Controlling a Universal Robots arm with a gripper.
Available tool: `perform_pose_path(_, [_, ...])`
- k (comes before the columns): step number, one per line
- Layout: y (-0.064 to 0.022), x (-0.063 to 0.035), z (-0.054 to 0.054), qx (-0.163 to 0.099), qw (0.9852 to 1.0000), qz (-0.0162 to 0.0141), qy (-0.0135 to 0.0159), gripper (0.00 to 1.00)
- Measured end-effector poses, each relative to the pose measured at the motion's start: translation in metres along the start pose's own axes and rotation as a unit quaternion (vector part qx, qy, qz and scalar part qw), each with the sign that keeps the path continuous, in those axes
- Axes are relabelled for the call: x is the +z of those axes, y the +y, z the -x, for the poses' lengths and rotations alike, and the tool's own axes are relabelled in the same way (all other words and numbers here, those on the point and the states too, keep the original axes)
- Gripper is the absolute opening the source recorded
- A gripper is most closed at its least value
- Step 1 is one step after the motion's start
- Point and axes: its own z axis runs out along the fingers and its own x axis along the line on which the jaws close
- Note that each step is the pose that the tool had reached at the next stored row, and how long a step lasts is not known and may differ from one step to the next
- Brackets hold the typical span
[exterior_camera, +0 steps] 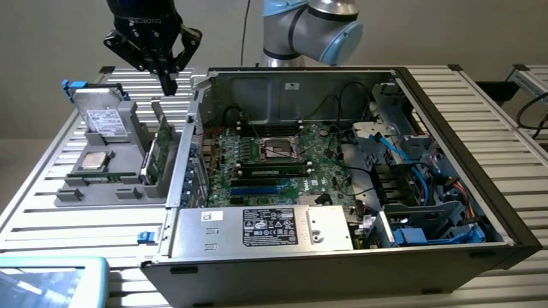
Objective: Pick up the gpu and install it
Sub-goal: 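Reach for the gpu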
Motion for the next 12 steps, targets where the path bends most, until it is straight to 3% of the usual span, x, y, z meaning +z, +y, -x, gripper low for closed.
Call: perform_pose_path(12, [-0.0019, 0.0037, -0.031, 0.000, 1.0000, 0.0001, -0.0008, 0.12])
